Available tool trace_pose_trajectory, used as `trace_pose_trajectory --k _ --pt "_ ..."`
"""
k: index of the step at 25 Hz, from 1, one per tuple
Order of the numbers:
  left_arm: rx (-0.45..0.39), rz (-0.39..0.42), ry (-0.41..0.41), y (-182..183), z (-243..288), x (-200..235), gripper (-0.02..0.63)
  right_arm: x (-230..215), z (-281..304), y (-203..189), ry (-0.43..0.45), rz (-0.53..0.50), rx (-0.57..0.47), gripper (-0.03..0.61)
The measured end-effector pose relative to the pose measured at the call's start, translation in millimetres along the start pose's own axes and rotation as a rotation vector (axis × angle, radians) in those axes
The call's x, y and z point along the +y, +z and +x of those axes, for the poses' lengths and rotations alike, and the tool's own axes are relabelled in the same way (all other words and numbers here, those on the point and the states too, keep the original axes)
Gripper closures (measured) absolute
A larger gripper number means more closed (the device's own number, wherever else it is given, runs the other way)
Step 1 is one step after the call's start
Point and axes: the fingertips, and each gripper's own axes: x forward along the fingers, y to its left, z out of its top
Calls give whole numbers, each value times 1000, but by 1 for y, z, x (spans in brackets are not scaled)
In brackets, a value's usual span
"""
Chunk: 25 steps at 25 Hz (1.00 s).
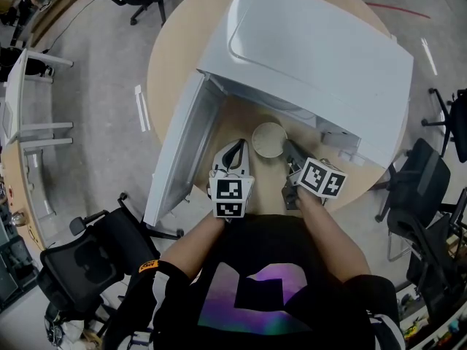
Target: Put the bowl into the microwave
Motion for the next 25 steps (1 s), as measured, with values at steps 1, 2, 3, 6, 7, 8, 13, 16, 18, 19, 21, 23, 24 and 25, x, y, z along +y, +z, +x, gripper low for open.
trace_pose_trajectory --k 1,2,3,6,7,8,13,16,18,19,21,23,24,25 --pt "-1 0 0 0 0 0 568 3 0 1 10 1 -5 540" --pt "-1 -1 0 0 -1 0 568 5 -1 2 20 4 -10 540" --pt "-2 -1 1 0 -1 -1 568 7 -1 3 29 8 -17 540" --pt "-7 0 2 1 -3 -1 568 13 -5 9 47 20 -43 541" --pt "-8 0 2 1 -4 -1 568 15 -6 11 50 22 -51 541" --pt "-9 0 2 1 -4 -1 568 18 -7 14 54 23 -59 541" --pt "-15 2 1 3 -6 0 568 30 -10 28 70 32 -96 541" --pt "-21 7 -3 4 -6 1 568 35 -9 33 78 27 -111 541" --pt "-28 9 -3 6 -5 2 568 36 -10 36 76 27 -120 541" --pt "-32 9 -2 8 -5 2 568 38 -10 38 78 28 -127 541" --pt "-41 10 -2 12 -5 3 568 40 -11 42 79 35 -140 541" --pt "-50 13 -3 17 -4 4 568 37 -11 44 63 49 -151 541" --pt "-54 14 -4 19 -3 4 568 36 -10 46 54 57 -157 541" --pt "-57 16 -6 22 -3 3 568 35 -10 48 49 64 -165 541"
